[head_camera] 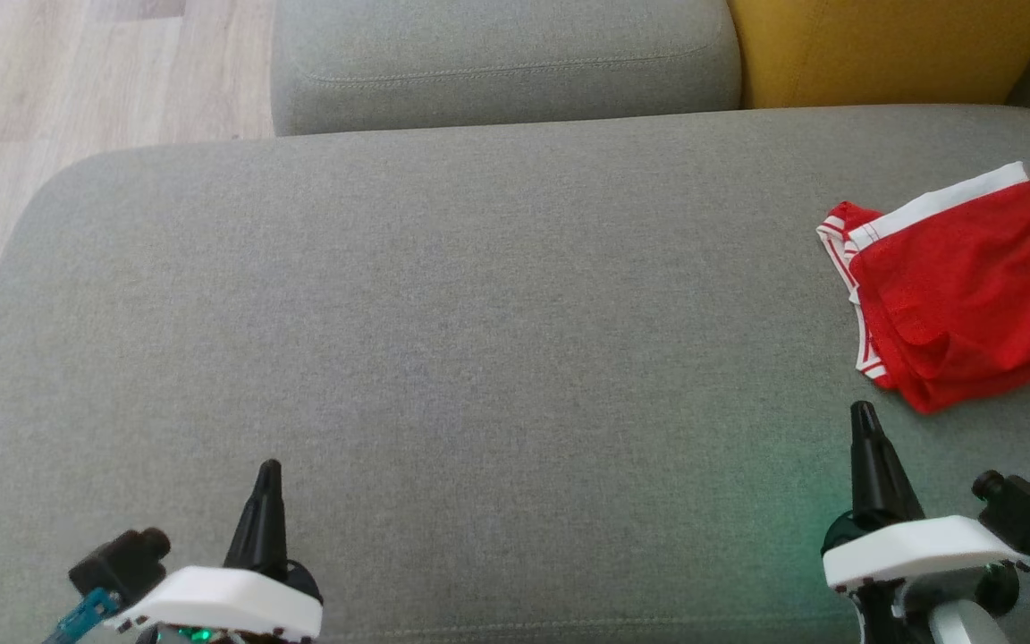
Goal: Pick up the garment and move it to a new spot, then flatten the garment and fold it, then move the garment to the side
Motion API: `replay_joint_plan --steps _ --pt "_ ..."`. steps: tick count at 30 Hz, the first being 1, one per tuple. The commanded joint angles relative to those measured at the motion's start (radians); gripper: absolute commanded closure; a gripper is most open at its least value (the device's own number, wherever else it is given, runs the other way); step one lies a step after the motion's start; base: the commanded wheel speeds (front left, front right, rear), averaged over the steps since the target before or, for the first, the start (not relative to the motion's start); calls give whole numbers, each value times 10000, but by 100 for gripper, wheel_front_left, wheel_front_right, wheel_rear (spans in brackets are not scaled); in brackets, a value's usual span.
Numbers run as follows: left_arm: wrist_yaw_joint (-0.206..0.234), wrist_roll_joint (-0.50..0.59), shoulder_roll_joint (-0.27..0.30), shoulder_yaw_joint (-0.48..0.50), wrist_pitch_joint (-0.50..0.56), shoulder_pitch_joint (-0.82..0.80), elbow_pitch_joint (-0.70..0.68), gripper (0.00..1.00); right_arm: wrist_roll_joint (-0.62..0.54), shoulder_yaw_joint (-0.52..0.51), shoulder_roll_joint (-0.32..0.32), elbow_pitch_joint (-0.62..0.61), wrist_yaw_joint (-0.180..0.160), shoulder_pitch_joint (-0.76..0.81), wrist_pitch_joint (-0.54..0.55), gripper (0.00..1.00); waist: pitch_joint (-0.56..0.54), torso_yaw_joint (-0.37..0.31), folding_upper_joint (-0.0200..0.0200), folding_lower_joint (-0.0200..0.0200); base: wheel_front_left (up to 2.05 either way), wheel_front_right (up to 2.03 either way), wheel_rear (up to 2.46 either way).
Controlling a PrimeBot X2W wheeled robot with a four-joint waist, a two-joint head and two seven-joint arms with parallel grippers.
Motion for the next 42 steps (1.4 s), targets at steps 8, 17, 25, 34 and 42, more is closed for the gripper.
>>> replay_joint_plan --steps 8,17,25,34,42 --pt "-198 -1101 152 448 265 -647 -173 100 1282 -119 -182 -405 -3 -642 283 100 9 -7 0 0 0 0 0" --pt "-344 -2057 175 654 500 -816 -68 100 2370 -241 -198 -425 -3 -696 525 100 18 -14 0 0 0 0 0" --pt "-472 -2898 190 844 713 -967 29 100 3329 -355 -208 -442 -4 -744 745 100 26 -21 0 0 0 0 0" --pt "-634 -3946 203 1090 988 -1158 151 100 4526 -504 -216 -463 -4 -805 1025 100 35 -29 0 0 0 0 0" --pt "-747 -4676 209 1268 1184 -1292 238 100 5361 -613 -219 -477 -5 -848 1225 100 42 -35 0 0 0 0 0"
